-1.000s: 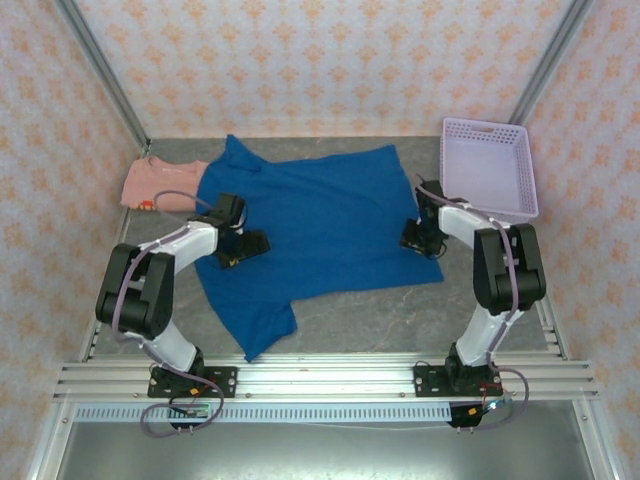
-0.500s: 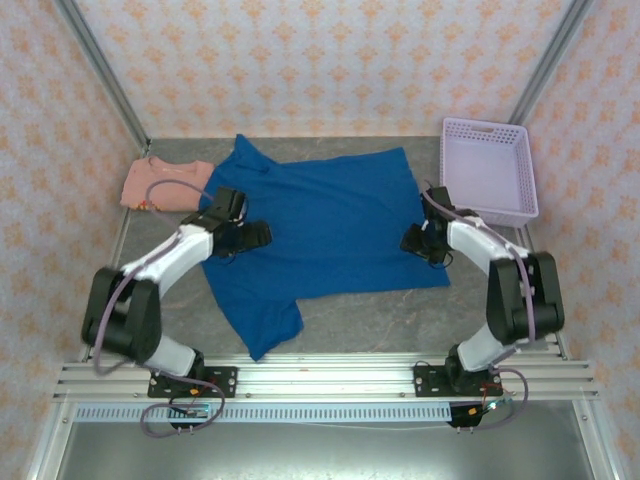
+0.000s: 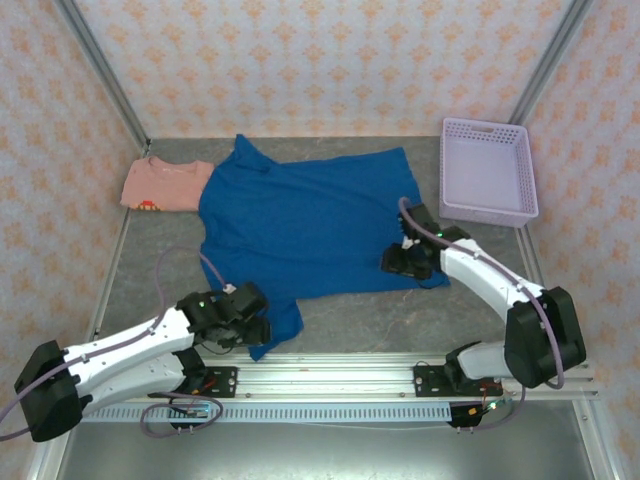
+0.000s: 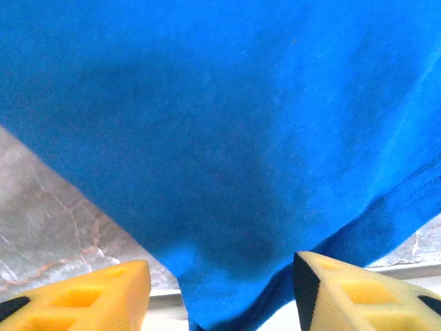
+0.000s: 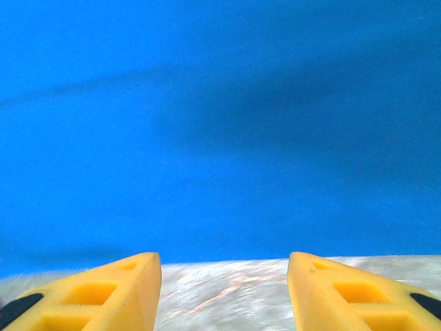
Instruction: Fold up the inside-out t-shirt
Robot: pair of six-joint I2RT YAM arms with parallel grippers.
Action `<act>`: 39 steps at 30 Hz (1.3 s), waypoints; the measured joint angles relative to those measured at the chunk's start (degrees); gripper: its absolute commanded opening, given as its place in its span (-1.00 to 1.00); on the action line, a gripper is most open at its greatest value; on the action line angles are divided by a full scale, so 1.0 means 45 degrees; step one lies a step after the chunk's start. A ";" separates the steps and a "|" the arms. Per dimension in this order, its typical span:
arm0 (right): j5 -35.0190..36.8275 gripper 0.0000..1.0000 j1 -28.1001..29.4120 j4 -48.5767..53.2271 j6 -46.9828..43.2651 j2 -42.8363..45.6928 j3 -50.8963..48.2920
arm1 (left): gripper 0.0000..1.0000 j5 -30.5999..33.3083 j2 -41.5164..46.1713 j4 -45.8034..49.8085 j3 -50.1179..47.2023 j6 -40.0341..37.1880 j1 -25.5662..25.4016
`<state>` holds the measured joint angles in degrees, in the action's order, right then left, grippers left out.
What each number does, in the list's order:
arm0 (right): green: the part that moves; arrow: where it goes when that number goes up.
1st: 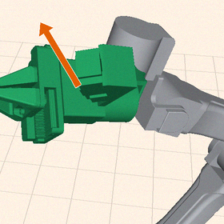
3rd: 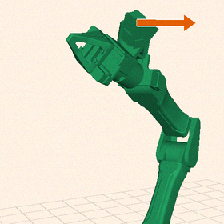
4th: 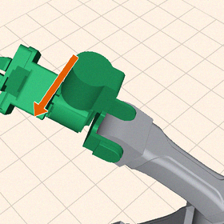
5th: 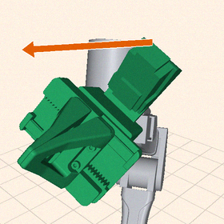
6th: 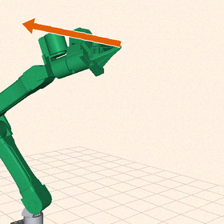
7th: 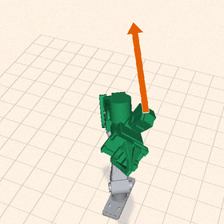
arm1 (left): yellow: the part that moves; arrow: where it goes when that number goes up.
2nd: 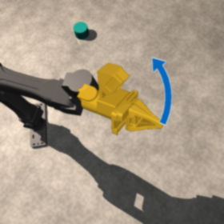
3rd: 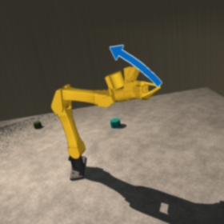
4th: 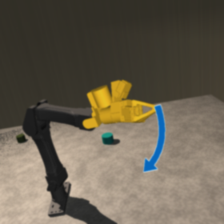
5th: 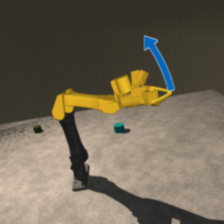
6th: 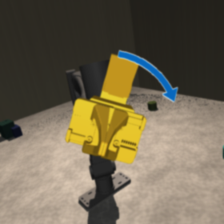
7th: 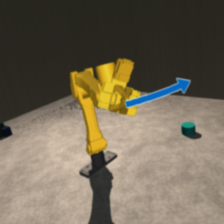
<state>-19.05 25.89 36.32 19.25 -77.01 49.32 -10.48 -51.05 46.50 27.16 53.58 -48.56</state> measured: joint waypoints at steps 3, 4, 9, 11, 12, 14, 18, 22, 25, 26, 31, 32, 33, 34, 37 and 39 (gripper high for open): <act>-0.0733 0.02 0.1559 -0.0651 0.0058 -0.0146 0.0000 | -0.05 -0.0583 0.0053 -0.0359 -0.0495 0.0369 -0.0034; -0.0879 0.02 0.1773 -0.0816 0.0073 -0.0214 -0.0010 | -0.08 -0.0656 0.0005 -0.0447 -0.0573 0.0384 -0.0049; -0.0967 0.02 0.1817 -0.1287 0.0301 -0.0374 -0.0350 | -0.12 -0.1069 -0.0457 -0.0593 -0.0597 0.0209 -0.0049; -0.0967 0.02 0.1821 -0.1331 0.0355 -0.0379 -0.0418 | -0.12 -0.1316 -0.0529 -0.0631 -0.0597 0.0083 -0.0049; -0.0967 0.02 0.1821 -0.1341 0.0393 -0.0389 -0.0423 | -0.12 -0.1481 -0.0525 -0.0690 -0.0597 0.0068 -0.0049; -0.0957 0.02 0.1821 -0.1394 0.0413 -0.0437 -0.0427 | -0.13 -0.1773 -0.0525 -0.0879 -0.0597 0.0029 -0.0063; -0.0923 0.02 0.1821 -0.1481 0.0544 -0.0593 -0.0427 | -0.21 -0.2395 -0.0525 -0.1321 -0.0627 0.0019 -0.0214; -0.0928 0.01 0.1991 -0.1666 0.0602 -0.0719 -0.0423 | -0.31 -0.2647 -0.0588 -0.1457 -0.0670 -0.0131 -0.0214; -0.1098 0.00 0.2487 -0.1919 0.0593 -0.0845 -0.0413 | -0.21 -0.2662 -0.0719 -0.1433 -0.0656 -0.0253 -0.0214; -0.1234 0.00 0.2754 -0.2093 0.0583 -0.0894 -0.0413 | -0.13 -0.2560 -0.0714 -0.1292 -0.0597 -0.0335 -0.0214; -0.1880 0.03 0.4653 -0.3332 0.0321 -0.0976 -0.0418 | 0.00 -0.1651 -0.0330 -0.0306 0.0413 -0.0607 -0.0068; -0.1919 0.05 0.5153 -0.3677 0.0160 -0.0933 -0.0442 | 0.01 -0.1447 -0.0107 -0.0165 0.0670 -0.0646 0.0165; -0.1938 0.06 0.5717 -0.4158 -0.0092 -0.0797 -0.0563 | 0.00 -0.1263 0.0126 -0.0141 0.0850 -0.0695 0.0505; -0.1909 0.07 0.6188 -0.4498 -0.0379 -0.0597 -0.0719 | -0.01 -0.1190 0.0335 -0.0165 0.0947 -0.0758 0.0952; -0.1749 0.10 0.7708 -0.5294 -0.1540 -0.0015 -0.1093 | -0.05 -0.1355 0.0559 -0.0607 0.0942 -0.0996 0.3070; -0.1690 0.10 0.8451 -0.5756 -0.2404 -0.0141 -0.1025 | -0.07 -0.1608 0.0049 -0.1273 0.0937 -0.1234 0.4299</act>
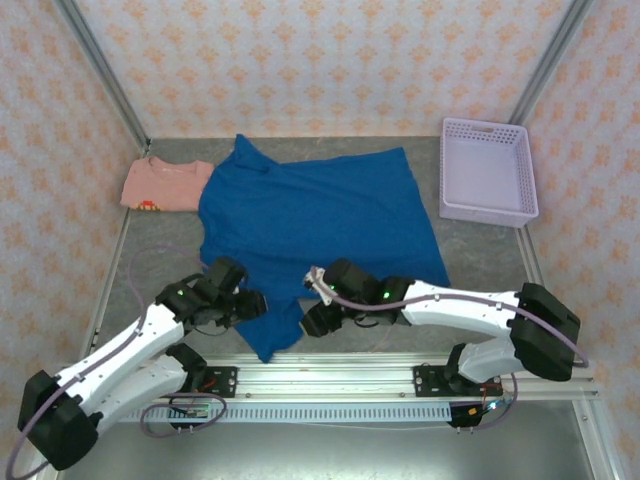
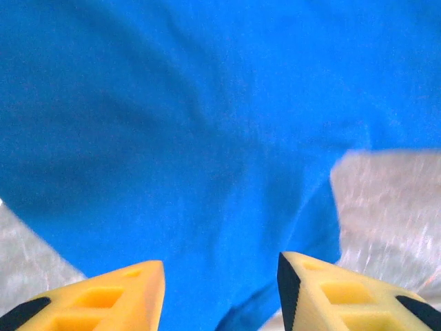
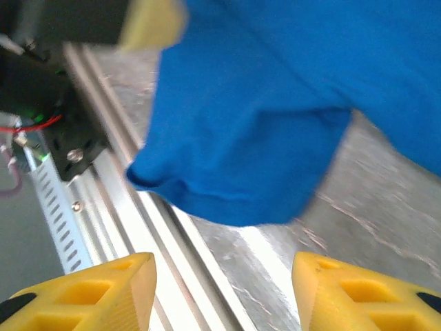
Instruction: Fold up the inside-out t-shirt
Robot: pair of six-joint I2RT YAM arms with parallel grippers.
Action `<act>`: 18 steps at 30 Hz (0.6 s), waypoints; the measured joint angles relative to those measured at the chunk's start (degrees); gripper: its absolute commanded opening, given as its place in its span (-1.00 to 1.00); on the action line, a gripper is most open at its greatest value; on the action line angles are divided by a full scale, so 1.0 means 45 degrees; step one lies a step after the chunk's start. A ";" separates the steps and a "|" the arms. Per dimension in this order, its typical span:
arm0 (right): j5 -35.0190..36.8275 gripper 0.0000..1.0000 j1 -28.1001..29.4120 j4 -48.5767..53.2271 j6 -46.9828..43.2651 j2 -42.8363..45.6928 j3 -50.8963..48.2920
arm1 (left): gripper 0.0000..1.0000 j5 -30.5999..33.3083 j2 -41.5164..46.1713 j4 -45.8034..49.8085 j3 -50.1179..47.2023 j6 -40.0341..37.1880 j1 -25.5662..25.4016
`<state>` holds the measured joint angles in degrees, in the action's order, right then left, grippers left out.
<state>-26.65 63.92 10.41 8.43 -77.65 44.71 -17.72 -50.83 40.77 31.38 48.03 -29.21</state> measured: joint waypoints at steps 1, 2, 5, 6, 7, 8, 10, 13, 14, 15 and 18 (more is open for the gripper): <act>0.0068 0.10 0.0257 -0.0083 -0.0369 -0.0209 0.0131 | -0.09 -0.0131 -0.0437 -0.0355 0.0010 -0.0165 0.0355; 0.0233 0.10 0.0617 -0.0097 -0.0860 -0.0651 0.0442 | -0.14 -0.0321 -0.1185 -0.0816 0.0039 -0.0398 0.0724; 0.0466 0.10 0.1598 -0.0209 -0.2069 -0.2297 0.1496 | -0.21 -0.0787 -0.3507 -0.1885 0.0301 -0.0947 0.1433; 0.0500 0.10 0.1928 -0.0253 -0.2438 -0.2885 0.1846 | -0.22 -0.0928 -0.4201 -0.2215 0.0408 -0.1103 0.1588; 0.0520 0.09 0.2157 -0.0282 -0.2710 -0.3322 0.2093 | -0.22 -0.1001 -0.4702 -0.2482 0.0505 -0.1243 0.1656; 0.0544 0.09 0.2409 -0.0296 -0.3026 -0.3803 0.2365 | -0.23 -0.1083 -0.5134 -0.2769 0.0597 -0.1384 0.1671; 0.0593 0.08 0.2788 -0.0291 -0.3555 -0.4609 0.2856 | -0.24 -0.1141 -0.5629 -0.3162 0.0763 -0.1617 0.1671; 0.0636 0.03 0.3109 -0.0301 -0.4138 -0.5498 0.3449 | -0.25 -0.1224 -0.6212 -0.3701 0.0971 -0.1909 0.1671; 0.0631 0.02 0.3157 -0.0291 -0.4308 -0.5731 0.3623 | -0.26 -0.1273 -0.6373 -0.3842 0.1010 -0.1996 0.1671; 0.0631 -0.02 0.3181 -0.0282 -0.4469 -0.5940 0.3798 | -0.26 -0.1316 -0.6441 -0.3988 0.1020 -0.2035 0.1681; 0.0631 -0.18 0.3177 -0.0223 -0.4886 -0.6436 0.4265 | -0.26 -0.1336 -0.6494 -0.4231 0.1020 -0.2191 0.1695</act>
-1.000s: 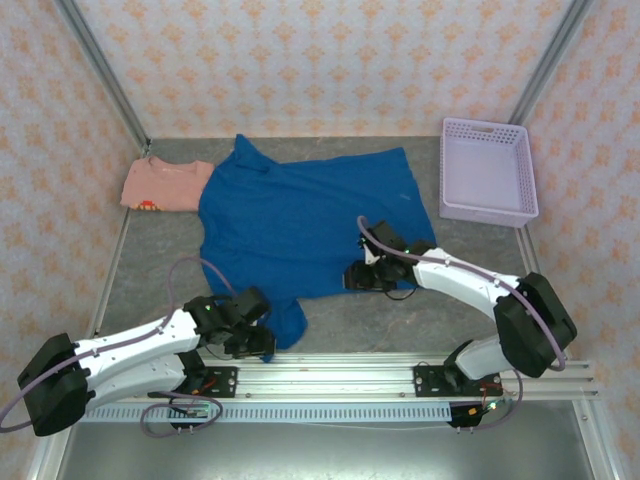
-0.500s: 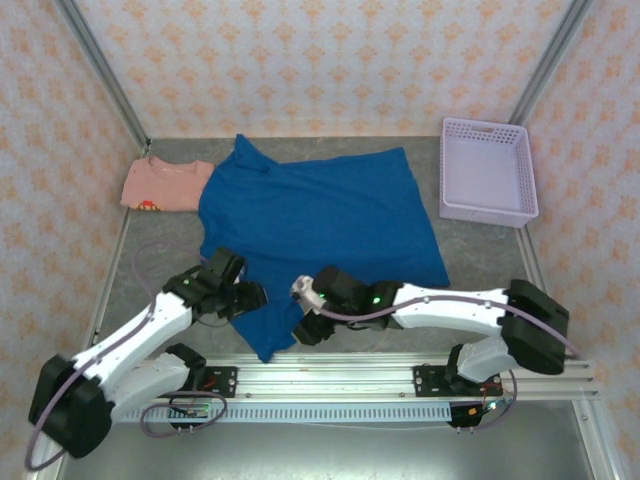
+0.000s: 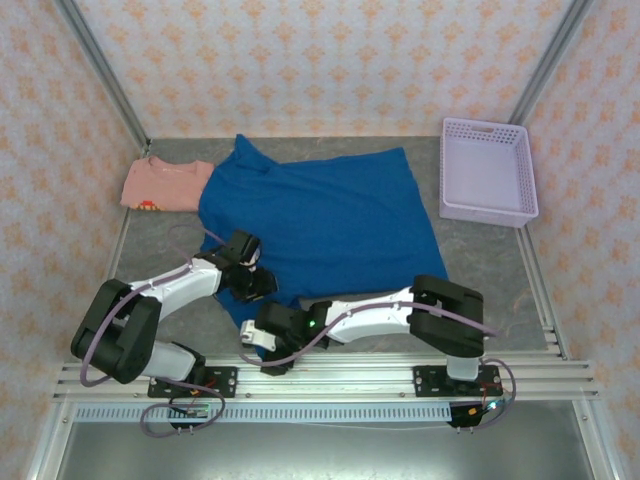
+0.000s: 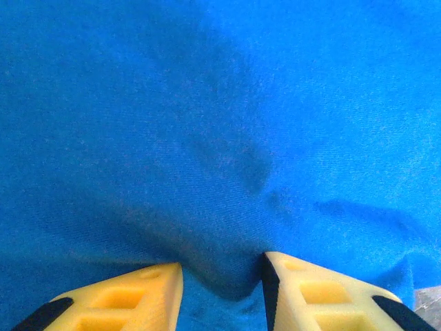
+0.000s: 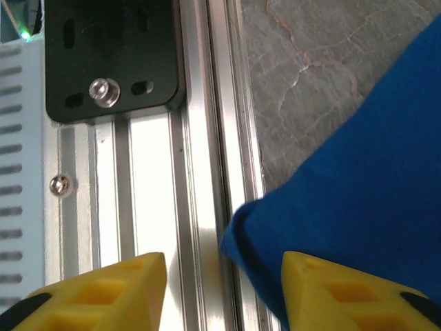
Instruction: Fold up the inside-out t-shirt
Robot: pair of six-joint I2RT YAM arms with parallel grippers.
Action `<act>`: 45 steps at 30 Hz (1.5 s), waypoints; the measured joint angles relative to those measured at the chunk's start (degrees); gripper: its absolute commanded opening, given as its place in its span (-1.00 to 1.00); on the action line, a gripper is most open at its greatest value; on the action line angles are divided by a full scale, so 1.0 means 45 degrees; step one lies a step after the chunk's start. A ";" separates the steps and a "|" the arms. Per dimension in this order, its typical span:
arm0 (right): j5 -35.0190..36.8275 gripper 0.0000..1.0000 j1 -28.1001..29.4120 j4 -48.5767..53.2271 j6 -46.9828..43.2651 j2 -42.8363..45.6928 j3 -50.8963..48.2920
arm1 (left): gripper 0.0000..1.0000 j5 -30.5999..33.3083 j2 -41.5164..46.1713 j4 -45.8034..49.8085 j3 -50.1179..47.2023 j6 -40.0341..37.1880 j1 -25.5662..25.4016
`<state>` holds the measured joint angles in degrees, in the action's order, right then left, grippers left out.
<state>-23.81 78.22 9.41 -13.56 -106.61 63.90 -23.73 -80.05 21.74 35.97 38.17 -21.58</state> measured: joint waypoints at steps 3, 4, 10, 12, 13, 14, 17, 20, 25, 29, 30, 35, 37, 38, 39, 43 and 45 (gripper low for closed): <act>-0.0010 -0.43 0.0005 0.0083 -0.0379 -0.0427 0.0413 | -0.27 -0.0005 -0.0053 -0.0073 0.0000 -0.0199 0.0000; -0.0029 -0.55 0.0000 0.0131 -0.0471 -0.0573 0.0534 | -0.27 -0.0010 -0.0073 -0.0078 0.0000 -0.0262 0.0000; -0.0049 -1.00 0.0000 0.0631 -0.0704 -0.0685 0.0622 | -0.30 0.0005 -0.0413 -0.0141 0.0248 -0.0510 0.0005; -0.0102 -1.00 0.0000 0.0772 -0.0646 -0.0675 0.0622 | -0.32 0.0015 -0.0534 -0.0141 0.0330 -0.0520 0.0068; -0.0151 -1.00 0.0000 0.0850 -0.0631 -0.0646 0.0617 | -0.33 0.0019 -0.0612 -0.0146 0.0379 -0.0549 0.0087; -0.0199 -1.00 0.0000 0.0913 -0.0622 -0.0568 0.0588 | -0.33 0.0029 -0.0680 -0.0146 0.0437 -0.0583 0.0112; -0.0384 -1.00 0.0000 0.1146 -0.0563 -0.0063 0.0423 | -0.34 0.0034 -0.0874 -0.0126 0.0597 -0.0704 0.0146; -0.0510 -1.00 -0.0010 0.1389 -0.0452 0.0631 0.0340 | -0.35 0.0044 -0.1015 -0.0102 0.0719 -0.0865 0.0155; -0.0617 -1.00 -0.0039 0.1749 -0.0311 0.1462 0.0189 | -0.36 0.0044 -0.1161 -0.0015 0.0835 -0.1088 0.0170; -0.0627 -0.94 -0.0092 0.2220 -0.0272 0.1617 0.0102 | -0.35 0.0019 -0.1195 -0.0015 0.0850 -0.1180 0.0223; -0.0627 -0.91 -0.0092 0.2341 -0.0277 0.1647 0.0058 | -0.36 0.0019 -0.1205 -0.0005 0.0865 -0.1180 0.0228; -0.0423 -0.71 -0.0092 0.2885 -0.0228 0.1967 -0.0102 | -0.34 0.0019 -0.1229 0.0078 0.0918 -0.1185 0.0223; -0.0379 -0.56 -0.0073 0.3045 -0.0180 0.2210 -0.0160 | -0.32 0.0024 -0.1224 0.0063 0.0962 -0.1195 0.0228; -0.0330 -0.48 -0.0083 0.3075 -0.0097 0.2365 -0.0204 | -0.31 0.0029 -0.1224 0.0063 0.0976 -0.1205 0.0228; -0.0316 -0.43 -0.0092 0.3065 -0.0019 0.2501 -0.0233 | -0.30 0.0024 -0.1224 0.0063 0.0976 -0.1229 0.0228; -0.0262 -0.37 -0.0515 0.2705 0.0549 0.3133 -0.0743 | -0.22 0.0024 -0.1219 0.0053 0.1001 -0.1277 0.0228; -0.0214 -0.35 -0.0971 0.2365 0.0986 0.3444 -0.1214 | -0.14 0.0024 -0.1185 0.0024 0.1001 -0.1282 0.0228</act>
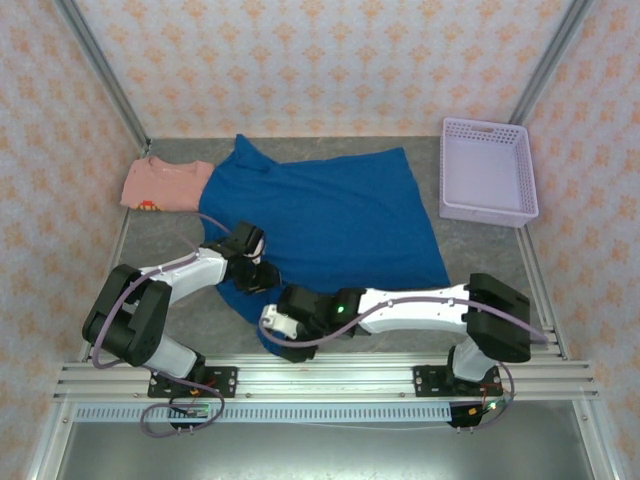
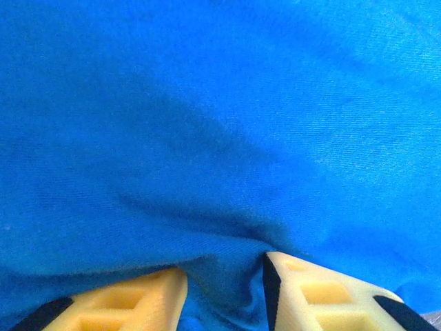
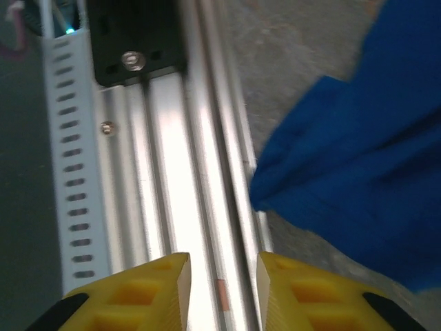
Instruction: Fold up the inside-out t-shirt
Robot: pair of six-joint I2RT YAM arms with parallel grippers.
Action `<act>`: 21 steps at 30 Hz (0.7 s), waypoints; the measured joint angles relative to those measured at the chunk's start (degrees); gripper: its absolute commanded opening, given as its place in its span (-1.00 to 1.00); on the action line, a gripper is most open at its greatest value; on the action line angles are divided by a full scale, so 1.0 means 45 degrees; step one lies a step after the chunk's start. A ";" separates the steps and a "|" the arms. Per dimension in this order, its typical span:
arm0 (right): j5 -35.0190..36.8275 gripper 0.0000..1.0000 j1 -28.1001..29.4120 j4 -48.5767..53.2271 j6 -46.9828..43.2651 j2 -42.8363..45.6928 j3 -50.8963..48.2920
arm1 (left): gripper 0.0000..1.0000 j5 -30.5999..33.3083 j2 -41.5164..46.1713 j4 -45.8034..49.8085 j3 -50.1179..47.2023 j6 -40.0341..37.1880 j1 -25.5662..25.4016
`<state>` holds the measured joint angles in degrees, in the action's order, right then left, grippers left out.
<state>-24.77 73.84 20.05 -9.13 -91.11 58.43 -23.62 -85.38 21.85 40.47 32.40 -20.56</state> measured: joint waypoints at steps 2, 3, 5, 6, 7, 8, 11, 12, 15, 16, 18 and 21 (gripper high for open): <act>0.0272 -0.32 -0.0607 -0.0466 0.0748 0.0262 -0.0607 | -0.01 0.0019 0.0121 0.0000 0.0000 -0.0039 0.0005; 0.0393 -0.29 -0.0840 -0.0646 0.1049 0.0291 -0.0806 | 0.07 0.0053 0.0189 0.0015 0.0000 -0.0083 0.0015; 0.0733 -0.24 -0.1336 -0.1054 0.2050 0.0277 -0.1224 | 0.22 0.0233 0.0418 0.0141 0.0005 -0.0180 0.0044; 0.0869 -0.22 -0.1540 -0.1190 0.2506 0.0253 -0.1375 | 0.29 0.0345 0.0549 0.0243 0.0005 -0.0175 0.0063; 0.0957 -0.20 -0.1744 -0.1365 0.3050 0.0175 -0.1486 | 0.34 0.0427 0.0787 0.0379 0.0005 -0.0233 0.0087; 0.0996 -0.18 -0.1919 -0.1554 0.3502 0.0053 -0.1540 | 0.40 0.0525 0.1044 0.0500 0.0015 -0.0238 0.0107; 0.1180 -0.16 -0.2234 -0.2079 0.4561 -0.0466 -0.1559 | 0.51 0.0792 0.2098 0.0845 0.0126 -0.0228 0.0107; 0.1205 -0.16 -0.2259 -0.2181 0.4779 -0.0612 -0.1554 | 0.52 0.0835 0.2409 0.0947 0.0185 -0.0209 0.0107; 0.1243 -0.20 -0.2254 -0.2283 0.5411 -0.1277 -0.1399 | 0.53 0.1078 0.3701 0.1277 0.0296 -0.0185 0.0107; 0.1273 -0.24 -0.2254 -0.2283 0.5566 -0.1520 -0.1287 | 0.52 0.1132 0.4104 0.1413 0.0282 -0.0160 0.0107; 0.1345 -0.43 -0.2254 -0.2254 0.5785 -0.1923 -0.1049 | 0.44 0.1166 0.5134 0.1715 0.0019 0.0087 0.0107; 0.1447 -0.84 -0.2293 -0.1977 0.6086 -0.2055 -0.0782 | 0.15 0.1161 0.7135 0.2497 -0.0899 0.0622 0.0092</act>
<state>-18.26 63.53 11.16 18.26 -100.36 54.92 -18.39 -53.28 33.08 36.42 35.20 -20.14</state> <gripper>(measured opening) 0.179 0.651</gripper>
